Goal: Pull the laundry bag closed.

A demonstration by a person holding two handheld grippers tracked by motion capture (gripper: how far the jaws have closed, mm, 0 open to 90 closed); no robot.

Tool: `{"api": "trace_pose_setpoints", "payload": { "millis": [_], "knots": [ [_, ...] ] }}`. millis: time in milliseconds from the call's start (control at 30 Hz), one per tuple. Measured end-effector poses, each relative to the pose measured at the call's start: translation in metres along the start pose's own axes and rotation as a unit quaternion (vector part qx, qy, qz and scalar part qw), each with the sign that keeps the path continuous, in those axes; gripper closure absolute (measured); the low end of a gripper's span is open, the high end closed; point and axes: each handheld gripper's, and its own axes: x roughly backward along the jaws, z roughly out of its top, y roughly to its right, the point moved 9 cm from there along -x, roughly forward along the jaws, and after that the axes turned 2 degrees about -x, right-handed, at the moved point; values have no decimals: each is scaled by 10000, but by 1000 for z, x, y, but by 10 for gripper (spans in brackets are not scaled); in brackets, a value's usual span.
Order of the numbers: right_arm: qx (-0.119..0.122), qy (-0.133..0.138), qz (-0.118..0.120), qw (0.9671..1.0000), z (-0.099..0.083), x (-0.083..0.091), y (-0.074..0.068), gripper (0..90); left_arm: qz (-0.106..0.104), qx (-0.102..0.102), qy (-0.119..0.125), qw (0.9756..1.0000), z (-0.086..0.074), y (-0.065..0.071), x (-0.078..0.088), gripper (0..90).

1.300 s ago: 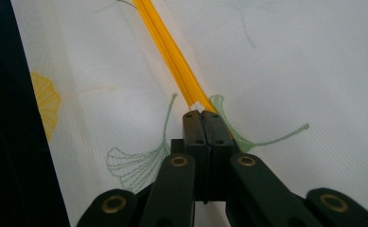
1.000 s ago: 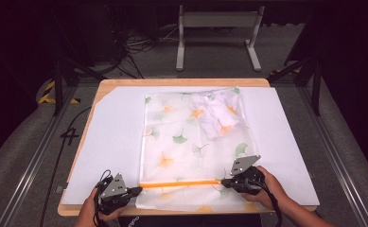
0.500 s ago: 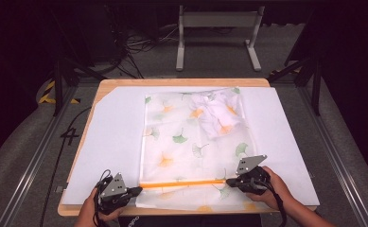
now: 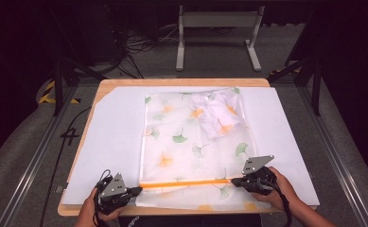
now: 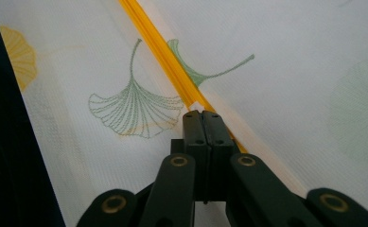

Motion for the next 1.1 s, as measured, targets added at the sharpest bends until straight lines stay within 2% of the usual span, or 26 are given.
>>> {"api": "trace_pose_setpoints", "payload": {
  "millis": [1100],
  "knots": [
    [-309, 85, -216, 9993, -23, 21, 16, 900, -8, 17, 9, 10000, 0, 0, 0, 900]
  ]
}}
